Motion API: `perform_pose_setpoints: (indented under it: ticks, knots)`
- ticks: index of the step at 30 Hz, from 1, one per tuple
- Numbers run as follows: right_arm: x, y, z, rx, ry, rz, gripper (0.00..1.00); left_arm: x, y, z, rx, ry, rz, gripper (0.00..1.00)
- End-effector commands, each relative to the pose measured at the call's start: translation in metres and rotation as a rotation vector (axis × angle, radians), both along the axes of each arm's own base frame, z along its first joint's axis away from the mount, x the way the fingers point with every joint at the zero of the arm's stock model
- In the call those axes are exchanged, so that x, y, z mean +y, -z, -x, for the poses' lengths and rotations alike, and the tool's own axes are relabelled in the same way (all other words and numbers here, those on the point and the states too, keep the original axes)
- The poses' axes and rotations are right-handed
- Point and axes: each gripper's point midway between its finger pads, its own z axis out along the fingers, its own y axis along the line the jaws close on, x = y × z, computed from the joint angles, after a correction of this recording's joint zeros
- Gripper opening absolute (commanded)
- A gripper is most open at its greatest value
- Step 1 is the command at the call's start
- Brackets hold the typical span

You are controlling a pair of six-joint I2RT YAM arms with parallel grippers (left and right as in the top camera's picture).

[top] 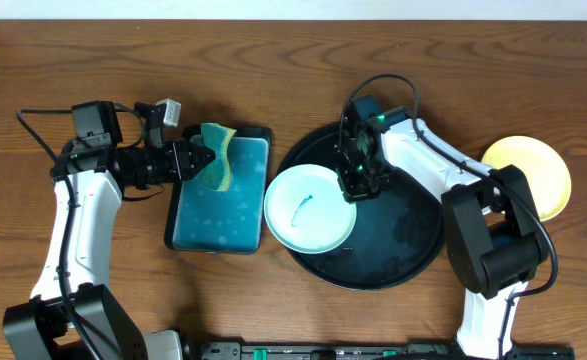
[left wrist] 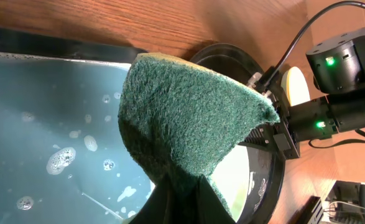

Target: Clean dirty plates on tray and stack at the side

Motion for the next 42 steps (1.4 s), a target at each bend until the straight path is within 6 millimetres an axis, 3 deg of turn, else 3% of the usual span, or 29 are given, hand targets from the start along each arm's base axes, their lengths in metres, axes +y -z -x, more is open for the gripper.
perform_pose_setpoints:
  ticks: [1,9,17,25,34,42]
  knots:
    - [-0.015,-0.003,-0.005,-0.014,0.035,0.037,0.01,0.0,0.0,0.002,-0.003,0.003,0.008,0.07]
    - [-0.048,-0.004,-0.013,0.015,0.127,0.048,0.01,-0.017,0.003,0.005,0.004,0.053,-0.011,0.07]
    - [-0.066,-0.004,-0.015,0.033,0.165,0.054,0.01,-0.017,0.044,0.006,0.116,-0.011,-0.345,0.07]
    - [-0.065,-0.004,-0.015,0.03,0.15,0.051,0.01,0.017,0.082,0.006,0.283,-0.345,-0.698,0.07]
    - [-0.065,-0.004,-0.015,0.03,0.149,0.051,0.01,-0.028,0.121,0.021,0.352,-0.201,-0.761,0.07]
    - [-0.065,-0.004,-0.015,0.029,0.149,0.051,0.01,-0.05,0.123,0.024,0.33,-0.155,-0.755,0.07]
